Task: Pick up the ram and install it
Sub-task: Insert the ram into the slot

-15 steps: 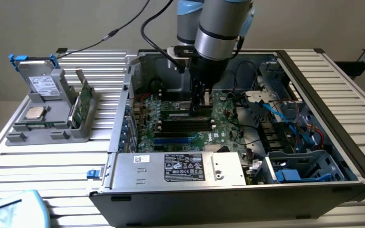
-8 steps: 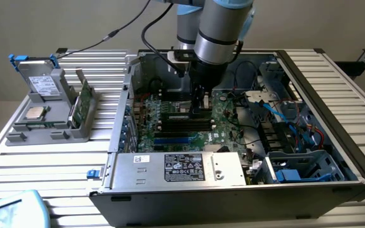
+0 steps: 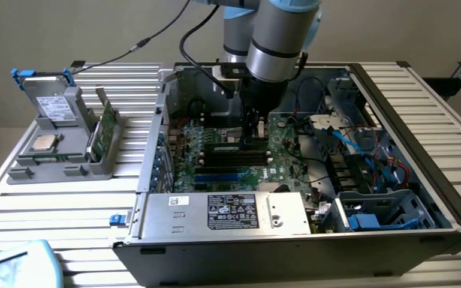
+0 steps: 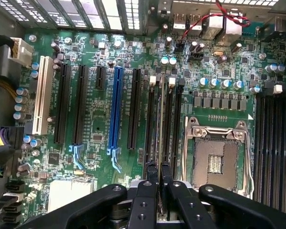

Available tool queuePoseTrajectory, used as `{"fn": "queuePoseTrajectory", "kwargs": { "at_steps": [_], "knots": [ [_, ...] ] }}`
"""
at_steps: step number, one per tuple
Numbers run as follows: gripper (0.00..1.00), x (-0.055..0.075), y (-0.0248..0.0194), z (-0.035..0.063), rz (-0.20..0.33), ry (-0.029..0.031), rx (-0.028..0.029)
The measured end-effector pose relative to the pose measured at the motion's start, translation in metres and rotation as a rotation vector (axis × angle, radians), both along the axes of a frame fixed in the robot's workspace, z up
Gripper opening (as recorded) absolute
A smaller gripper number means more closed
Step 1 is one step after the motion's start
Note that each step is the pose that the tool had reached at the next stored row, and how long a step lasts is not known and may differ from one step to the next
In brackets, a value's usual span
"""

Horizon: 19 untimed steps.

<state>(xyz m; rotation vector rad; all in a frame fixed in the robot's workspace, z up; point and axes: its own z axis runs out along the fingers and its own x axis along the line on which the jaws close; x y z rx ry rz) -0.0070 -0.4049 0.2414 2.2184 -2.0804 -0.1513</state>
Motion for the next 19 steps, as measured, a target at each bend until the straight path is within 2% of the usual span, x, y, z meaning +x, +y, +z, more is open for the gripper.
{"fn": "queuePoseTrajectory", "kwargs": {
  "at_steps": [7, 10, 13, 16, 19],
  "knots": [
    [0.14, 0.0003, 0.0000, -0.0067, 0.000, 0.0027, -0.0024],
    [0.14, 0.0005, 0.0000, -0.0085, 0.000, 0.0073, -0.0067],
    [0.14, 0.0011, -0.0001, -0.0089, -0.002, 0.0146, -0.0106],
    [0.14, 0.0029, -0.0001, -0.0090, -0.003, 0.0201, -0.0103],
    [0.14, 0.0044, -0.0002, -0.0090, -0.008, 0.0209, -0.0104]
  ]
}}
